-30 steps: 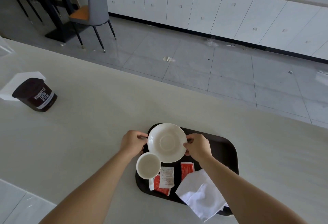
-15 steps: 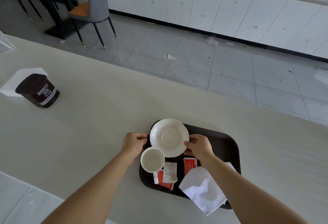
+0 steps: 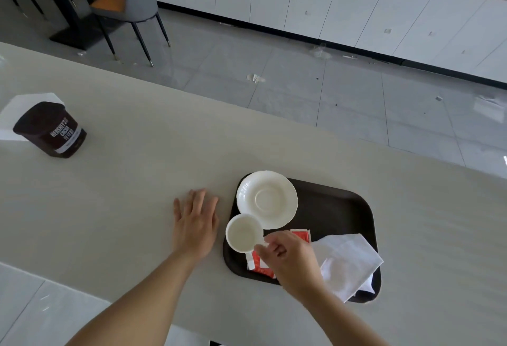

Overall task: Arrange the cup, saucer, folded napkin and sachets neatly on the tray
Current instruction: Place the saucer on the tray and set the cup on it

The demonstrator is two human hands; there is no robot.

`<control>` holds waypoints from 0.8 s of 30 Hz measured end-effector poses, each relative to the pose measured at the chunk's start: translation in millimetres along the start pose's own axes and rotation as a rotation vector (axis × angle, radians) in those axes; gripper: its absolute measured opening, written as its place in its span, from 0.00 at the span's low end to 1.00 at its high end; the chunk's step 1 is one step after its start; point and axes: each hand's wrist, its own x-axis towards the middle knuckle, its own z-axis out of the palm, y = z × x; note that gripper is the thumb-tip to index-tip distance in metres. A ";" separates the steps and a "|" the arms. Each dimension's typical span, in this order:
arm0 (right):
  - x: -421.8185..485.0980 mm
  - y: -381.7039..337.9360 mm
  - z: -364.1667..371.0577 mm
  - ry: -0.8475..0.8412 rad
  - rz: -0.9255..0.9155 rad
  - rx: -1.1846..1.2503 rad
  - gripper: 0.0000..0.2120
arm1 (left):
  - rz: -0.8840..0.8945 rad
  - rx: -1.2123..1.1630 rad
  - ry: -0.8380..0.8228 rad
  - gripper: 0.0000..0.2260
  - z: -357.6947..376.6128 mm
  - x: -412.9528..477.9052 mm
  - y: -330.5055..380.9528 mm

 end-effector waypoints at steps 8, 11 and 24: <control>-13.1 -2.7 28.6 -0.019 0.038 -0.106 0.12 | -0.004 0.028 -0.063 0.19 5.1 -2.8 -3.2; -14.3 -7.2 35.1 0.016 0.064 -0.094 0.12 | -0.010 0.032 -0.061 0.19 4.8 -3.0 -3.5; -5.6 -29.6 13.5 0.215 0.172 0.049 0.11 | -0.025 0.022 -0.038 0.22 3.6 -3.8 -2.7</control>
